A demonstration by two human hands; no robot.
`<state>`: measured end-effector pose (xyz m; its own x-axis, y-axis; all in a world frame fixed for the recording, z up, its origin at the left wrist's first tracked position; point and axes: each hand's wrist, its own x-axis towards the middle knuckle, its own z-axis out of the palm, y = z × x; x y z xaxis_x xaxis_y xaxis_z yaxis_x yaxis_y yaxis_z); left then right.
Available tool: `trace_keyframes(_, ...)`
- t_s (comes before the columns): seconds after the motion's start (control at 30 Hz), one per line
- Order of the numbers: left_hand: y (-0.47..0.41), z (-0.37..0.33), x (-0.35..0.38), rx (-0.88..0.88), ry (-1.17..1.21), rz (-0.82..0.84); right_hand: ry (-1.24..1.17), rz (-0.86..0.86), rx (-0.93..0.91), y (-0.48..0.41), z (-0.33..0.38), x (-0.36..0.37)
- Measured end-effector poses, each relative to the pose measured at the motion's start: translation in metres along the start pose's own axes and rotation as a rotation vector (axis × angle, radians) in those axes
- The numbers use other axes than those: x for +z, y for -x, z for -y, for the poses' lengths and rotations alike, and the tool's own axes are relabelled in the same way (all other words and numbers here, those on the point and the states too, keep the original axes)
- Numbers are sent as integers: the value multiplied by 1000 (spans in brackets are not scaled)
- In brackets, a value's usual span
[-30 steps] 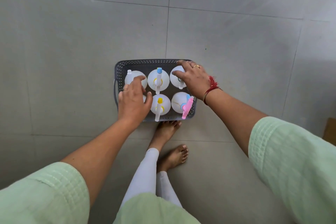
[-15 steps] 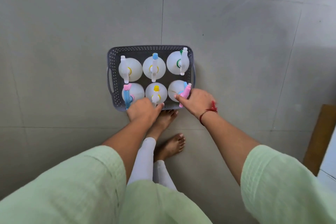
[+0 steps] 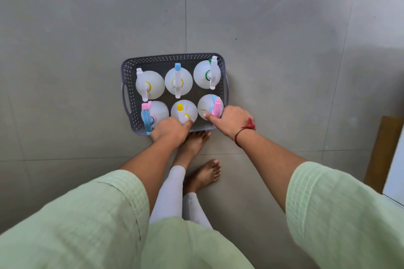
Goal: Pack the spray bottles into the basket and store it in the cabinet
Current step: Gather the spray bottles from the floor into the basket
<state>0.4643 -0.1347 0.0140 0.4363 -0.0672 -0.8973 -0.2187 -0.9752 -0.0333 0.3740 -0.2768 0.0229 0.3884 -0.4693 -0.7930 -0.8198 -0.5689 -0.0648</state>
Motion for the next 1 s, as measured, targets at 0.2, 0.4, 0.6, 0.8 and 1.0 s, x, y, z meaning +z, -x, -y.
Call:
trace_keyframes(0.2,17,13,-29,157,-57,-235,-115,-156,57,8,-10,-25)
trace_keyframes(0.4,4,-3,-74,272,50,-527,-122,-220,-44,-20,15,-56)
trace_keyframes(0.6,-31,-27,-89,238,-114,-470,43,-161,-79,-51,43,-55)
trace_keyframes(0.8,-36,-33,-80,188,-92,-419,-14,-171,-59,-52,40,-45)
trace_keyframes(1.0,-18,-6,-83,239,45,-542,-218,-140,-12,-33,19,-42)
